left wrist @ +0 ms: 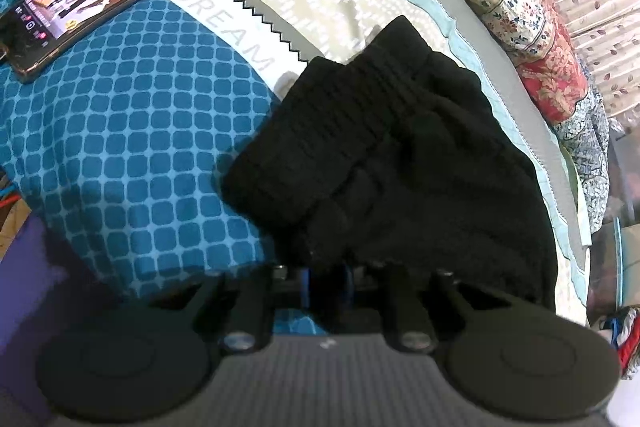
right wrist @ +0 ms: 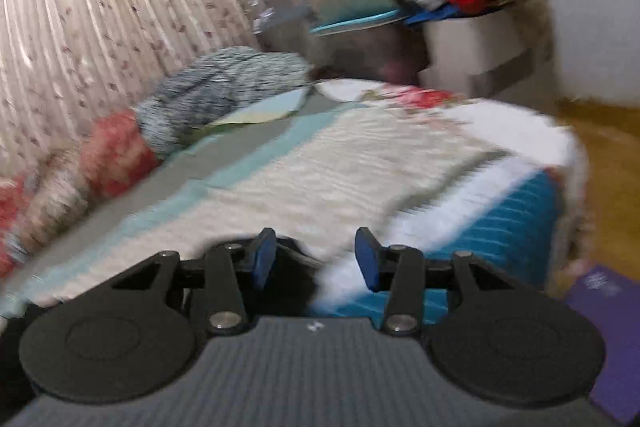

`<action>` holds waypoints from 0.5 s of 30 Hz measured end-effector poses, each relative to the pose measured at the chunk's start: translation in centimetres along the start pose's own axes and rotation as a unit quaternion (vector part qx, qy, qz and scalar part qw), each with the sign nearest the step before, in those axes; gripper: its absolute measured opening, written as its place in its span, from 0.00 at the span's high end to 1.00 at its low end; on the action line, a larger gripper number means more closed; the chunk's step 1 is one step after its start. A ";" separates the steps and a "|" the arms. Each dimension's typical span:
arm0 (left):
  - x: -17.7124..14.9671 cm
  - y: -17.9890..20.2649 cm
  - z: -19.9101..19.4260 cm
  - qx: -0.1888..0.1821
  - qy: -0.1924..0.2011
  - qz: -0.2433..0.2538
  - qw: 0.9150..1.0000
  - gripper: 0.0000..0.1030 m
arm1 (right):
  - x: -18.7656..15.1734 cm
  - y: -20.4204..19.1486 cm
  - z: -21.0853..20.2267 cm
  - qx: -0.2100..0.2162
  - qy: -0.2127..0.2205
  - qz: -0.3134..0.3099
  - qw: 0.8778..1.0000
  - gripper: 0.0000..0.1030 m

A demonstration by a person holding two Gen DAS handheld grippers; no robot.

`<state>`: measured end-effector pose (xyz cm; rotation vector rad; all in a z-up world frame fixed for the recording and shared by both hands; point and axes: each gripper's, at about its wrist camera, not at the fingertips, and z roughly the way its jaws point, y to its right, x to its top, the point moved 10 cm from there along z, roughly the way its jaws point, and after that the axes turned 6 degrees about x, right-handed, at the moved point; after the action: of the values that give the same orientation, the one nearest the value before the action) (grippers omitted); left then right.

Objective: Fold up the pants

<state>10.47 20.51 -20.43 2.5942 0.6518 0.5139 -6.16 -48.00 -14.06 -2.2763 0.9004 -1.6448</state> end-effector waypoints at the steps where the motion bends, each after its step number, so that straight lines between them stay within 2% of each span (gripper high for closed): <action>1: 0.0 0.0 0.0 -0.001 0.000 -0.002 1.000 0.85 | 0.5 -1.3 1.1 0.005 -0.008 -0.006 1.000 0.52; 2: -0.1 -0.1 -0.1 -0.002 0.000 -0.003 1.000 0.85 | 0.8 -2.7 2.5 0.005 -0.022 -0.020 1.000 0.49; 4: -0.1 -0.2 -0.2 -0.004 0.000 -0.005 1.000 0.85 | 0.3 -5.1 5.7 -0.001 -0.071 -0.057 0.996 0.35; 6: -0.2 -0.1 -0.3 -0.004 0.000 -0.004 1.000 0.85 | -1.3 -6.2 9.2 -0.026 -0.139 -0.082 0.987 0.33; 8: -0.3 0.1 -0.5 -0.005 0.002 0.000 1.000 0.85 | -3.5 -5.7 12.5 -0.062 -0.218 -0.074 0.971 0.35; 9: -0.3 0.2 -0.7 -0.006 0.002 0.001 1.000 0.85 | -4.2 -5.4 13.6 -0.070 -0.238 -0.071 0.966 0.45; 10: -0.4 0.3 -0.8 -0.008 0.003 0.003 1.000 0.85 | -4.6 -5.2 14.5 -0.080 -0.249 -0.075 0.962 0.75; 12: -0.6 0.7 -1.2 -0.010 0.005 0.009 1.000 0.85 | -3.9 -5.2 15.0 -0.074 -0.240 -0.056 0.966 0.83; 13: -0.6 1.0 -1.4 -0.013 0.006 0.013 1.000 0.86 | -2.7 -5.8 14.8 -0.064 -0.217 -0.043 0.973 0.85; 15: -0.7 1.7 -2.0 -0.022 0.009 0.017 1.000 0.86 | 1.1 -7.2 13.2 -0.024 -0.141 -0.023 0.989 0.85</action>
<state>9.67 19.38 -18.09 2.5661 0.5952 0.5574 8.65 -45.39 -14.53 -2.4955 0.8335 -1.2829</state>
